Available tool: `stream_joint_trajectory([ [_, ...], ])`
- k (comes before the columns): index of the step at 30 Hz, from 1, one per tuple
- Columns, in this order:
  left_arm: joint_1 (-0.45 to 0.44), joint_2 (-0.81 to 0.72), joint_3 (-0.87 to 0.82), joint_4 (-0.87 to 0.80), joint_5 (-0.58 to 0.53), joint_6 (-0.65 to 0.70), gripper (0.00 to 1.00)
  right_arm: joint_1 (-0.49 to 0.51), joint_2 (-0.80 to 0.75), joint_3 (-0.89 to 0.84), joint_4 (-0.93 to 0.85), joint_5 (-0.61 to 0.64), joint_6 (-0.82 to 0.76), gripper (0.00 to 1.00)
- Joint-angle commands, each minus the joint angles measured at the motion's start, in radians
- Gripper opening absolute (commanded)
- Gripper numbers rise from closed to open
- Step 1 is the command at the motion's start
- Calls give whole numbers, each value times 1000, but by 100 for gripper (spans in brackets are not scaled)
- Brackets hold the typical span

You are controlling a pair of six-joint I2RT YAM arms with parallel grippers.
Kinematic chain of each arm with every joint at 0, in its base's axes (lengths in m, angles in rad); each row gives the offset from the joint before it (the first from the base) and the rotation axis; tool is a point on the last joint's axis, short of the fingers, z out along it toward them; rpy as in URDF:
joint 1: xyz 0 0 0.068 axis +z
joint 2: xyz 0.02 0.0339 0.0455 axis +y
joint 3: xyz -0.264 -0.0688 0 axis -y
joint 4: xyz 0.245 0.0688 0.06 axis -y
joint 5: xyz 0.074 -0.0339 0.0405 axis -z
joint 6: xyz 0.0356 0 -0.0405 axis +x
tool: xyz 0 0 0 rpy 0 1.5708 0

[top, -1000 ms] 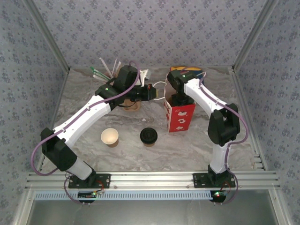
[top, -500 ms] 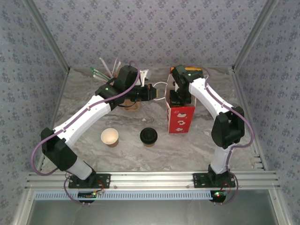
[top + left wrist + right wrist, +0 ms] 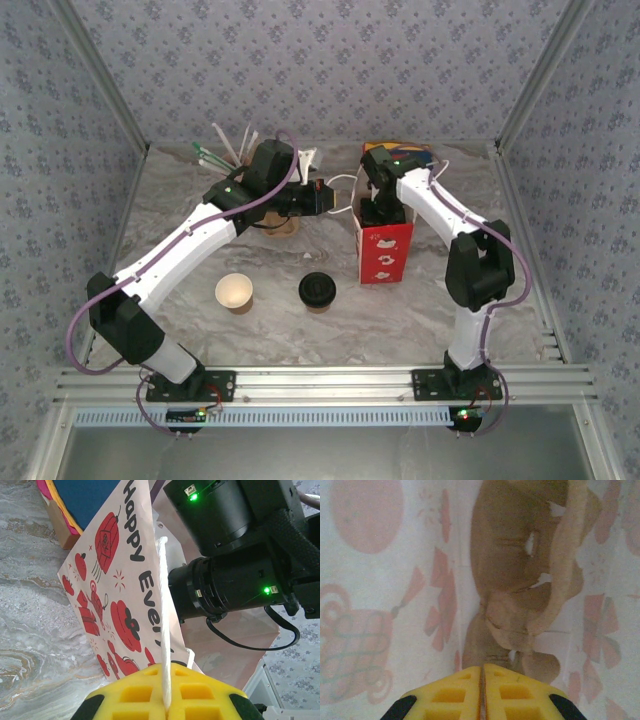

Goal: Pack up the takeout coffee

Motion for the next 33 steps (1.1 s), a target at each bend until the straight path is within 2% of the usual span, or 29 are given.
stream_joint_trajectory([
  [1,4,-17,5,-8,10,4,0,-4,17,-13,-50,81,1,11],
  [9,4,-16,4,-8,12,7,0,-2,34,-25,-66,155,-15,10],
  [33,3,-18,10,-17,9,10,0,14,68,-35,-83,271,-45,10],
])
